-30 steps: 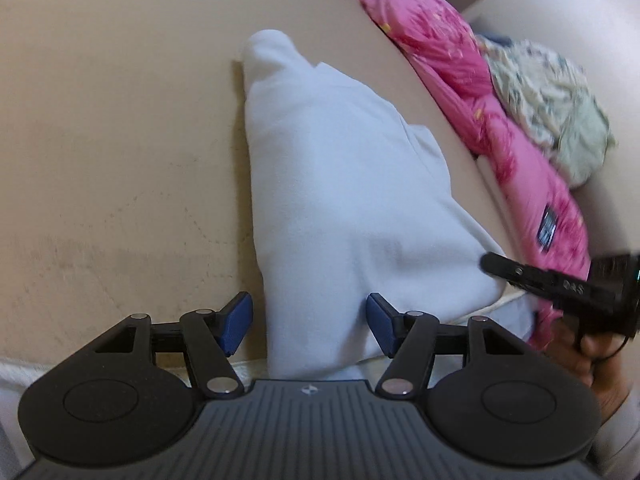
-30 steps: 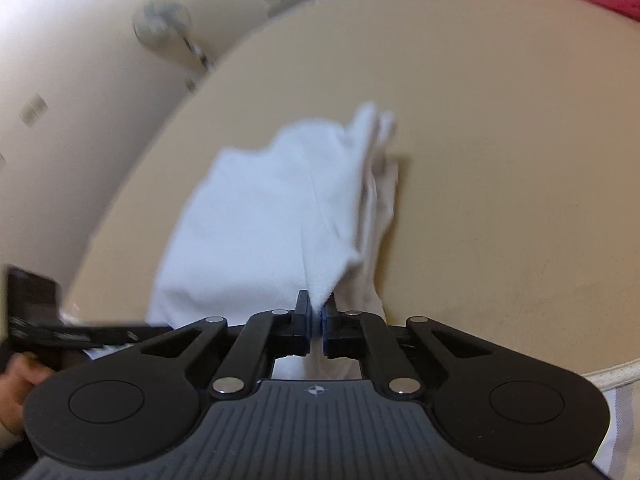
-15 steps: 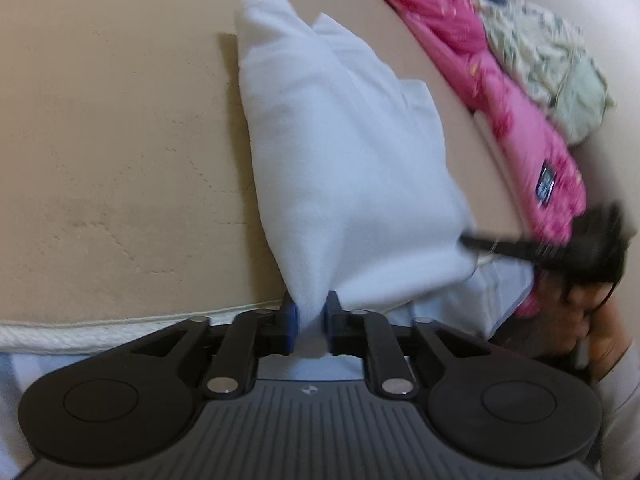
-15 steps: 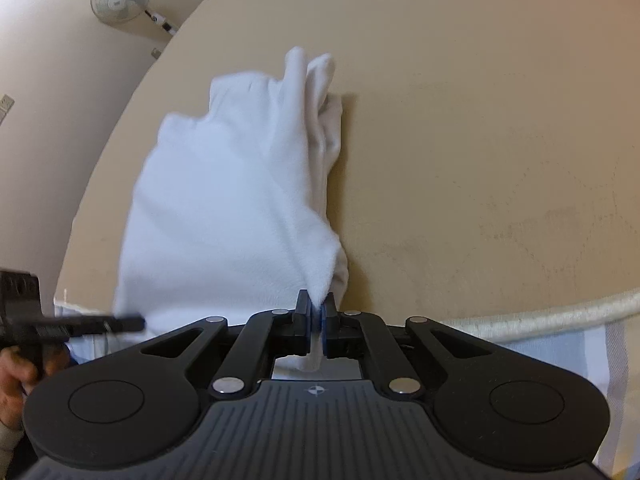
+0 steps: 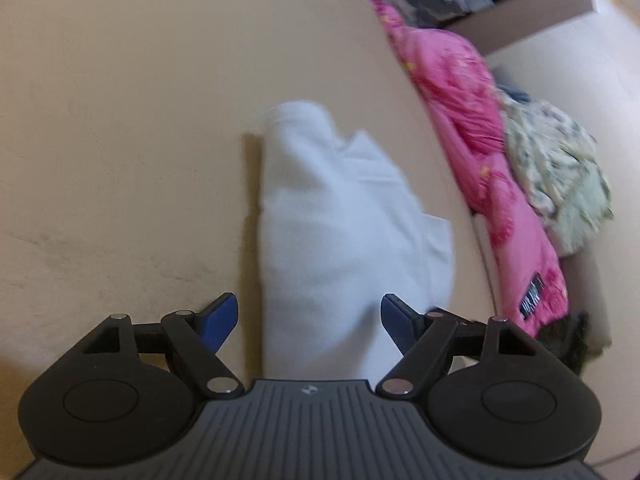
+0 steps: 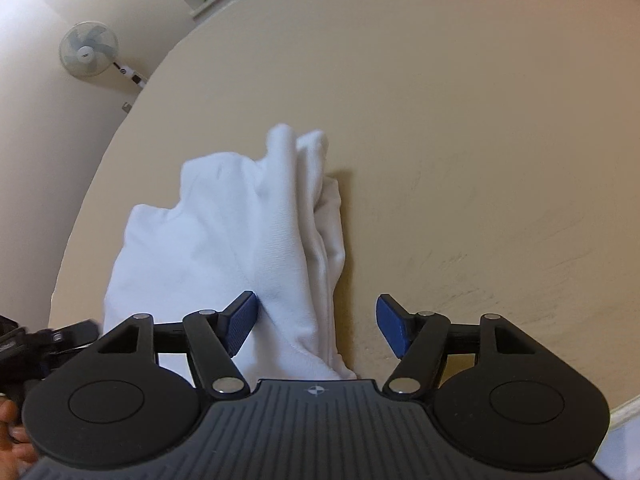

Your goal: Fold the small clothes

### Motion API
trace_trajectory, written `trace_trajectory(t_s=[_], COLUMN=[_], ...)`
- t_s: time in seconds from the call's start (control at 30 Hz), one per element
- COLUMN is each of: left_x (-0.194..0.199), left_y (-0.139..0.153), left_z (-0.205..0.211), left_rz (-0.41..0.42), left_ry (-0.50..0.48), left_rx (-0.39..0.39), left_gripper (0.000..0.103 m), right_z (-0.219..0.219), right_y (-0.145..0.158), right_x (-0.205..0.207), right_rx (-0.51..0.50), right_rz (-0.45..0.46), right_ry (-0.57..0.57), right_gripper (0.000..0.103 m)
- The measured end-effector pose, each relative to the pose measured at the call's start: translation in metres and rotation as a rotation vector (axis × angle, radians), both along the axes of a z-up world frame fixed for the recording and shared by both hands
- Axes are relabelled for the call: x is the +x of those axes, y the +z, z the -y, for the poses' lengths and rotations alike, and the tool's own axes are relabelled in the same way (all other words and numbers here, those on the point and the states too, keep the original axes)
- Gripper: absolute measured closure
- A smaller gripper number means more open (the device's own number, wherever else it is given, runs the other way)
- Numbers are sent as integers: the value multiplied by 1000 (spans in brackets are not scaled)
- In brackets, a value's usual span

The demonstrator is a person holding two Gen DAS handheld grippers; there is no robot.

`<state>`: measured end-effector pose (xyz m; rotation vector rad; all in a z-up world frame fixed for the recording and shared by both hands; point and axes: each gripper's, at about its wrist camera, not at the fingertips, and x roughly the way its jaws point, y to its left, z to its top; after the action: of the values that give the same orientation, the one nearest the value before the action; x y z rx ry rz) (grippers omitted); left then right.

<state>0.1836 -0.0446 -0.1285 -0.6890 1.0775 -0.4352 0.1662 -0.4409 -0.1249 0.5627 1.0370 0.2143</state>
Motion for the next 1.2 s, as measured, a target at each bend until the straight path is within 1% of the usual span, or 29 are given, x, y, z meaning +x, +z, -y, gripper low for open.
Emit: trace_trajectory(t_s=[0.07, 0.1, 0.13, 0.17, 0.2, 0.23, 0.27, 0.3, 0.33, 0.37, 0.4, 0.47, 0.53, 0.63, 0.7, 0.77, 0.83, 0.87, 0.9, 0.93, 0.97, 1.0, 1.03, 1.07, 1.1, 1.13, 1.17, 1.2], left_x=[7, 9, 10, 11, 13, 13, 14, 13, 11, 10, 9, 6, 7, 6, 6, 6, 8, 9, 10, 12, 11, 7, 2, -2, -5, -7, -10, -12], left_y=[-9, -9, -9, -8, -7, -7, -4, 1, 10, 20, 33, 55, 78, 110, 126, 136, 140, 138, 132, 124, 116, 109, 103, 101, 102, 104, 105, 104], left_z=[6, 6, 8, 10, 12, 13, 16, 16, 17, 18, 16, 3, -12, -38, -59, -81, -105, -117, -129, -142, -155, -167, -177, -182, -183, -182, -178, -174], left_rz=[18, 26, 27, 29, 23, 16, 19, 36, 64, 96, 132, 175, 220, 296, 324, 330, 322, 319, 314, 287, 248, 221, 203, 185, 179, 182, 187, 184], left_ry=[33, 46, 57, 67, 70, 72, 62, 42, 15, -4, -13, -5, -3, -17, -14, 9, 35, 52, 83, 122, 176, 218, 236, 236, 229, 218, 201, 176], left_rx=[-27, -38, -45, -52, -49, -27, -8, 13, 39, 64, 89, 124, 156, 239, 274, 276, 270, 281, 319, 361, 398, 400, 368, 338, 331, 342, 362, 371], left_gripper=[20, 20, 21, 34, 52, 58, 68, 71, 72, 73, 73, 73, 73, 73, 73, 72, 67, 56, 44, 44, 45, 46, 46, 46, 46, 46, 45, 45], right_z=[1, -1, -1, -1, -2, -5, -8, -10, -12, -13, -14, -22, -38, -71, -93, -110, -125, -133, -135, -135, -132, -126, -120, -115, -112, -111, -113, -116], right_y=[-4, -5, -6, -7, -5, -2, 0, 4, 7, 12, 18, 28, 35, 40, 44, 50, 57, 59, 59, 56, 51, 48, 47, 48, 50, 52, 53, 54], right_x=[-1, 0, 0, -1, -3, -4, -5, -6, -5, -5, -7, -6, -3, 8, 14, 18, 20, 21, 24, 26, 29, 32, 32, 32, 29, 26, 24, 22], right_rx=[24, 35, 54, 88, 92, 79, 64, 53, 52, 70, 103, 150, 165, 180, 197, 215, 208, 169, 126, 60, -6, -51, -67, -49, -18, 13, 42, 70], right_rz=[-12, -12, -13, -14, -12, -4, 3, 12, 25, 44, 67, 116, 156, 196, 234, 279, 327, 349, 347, 321, 282, 255, 243, 244, 248, 251, 252, 249], right_ry=[-16, -22, -22, -23, -36, -38, -37, -37, -42, -52, -62, -57, -30, 27, 66, 101, 142, 158, 148, 109, 67, 37, 16, 6, 15, 36, 74, 115], right_gripper=[37, 40, 52, 69, 72, 75, 77, 78, 81, 83, 84, 87, 87, 88, 88, 89, 89, 88, 86, 81, 75, 75, 75, 75, 75, 74, 71, 62])
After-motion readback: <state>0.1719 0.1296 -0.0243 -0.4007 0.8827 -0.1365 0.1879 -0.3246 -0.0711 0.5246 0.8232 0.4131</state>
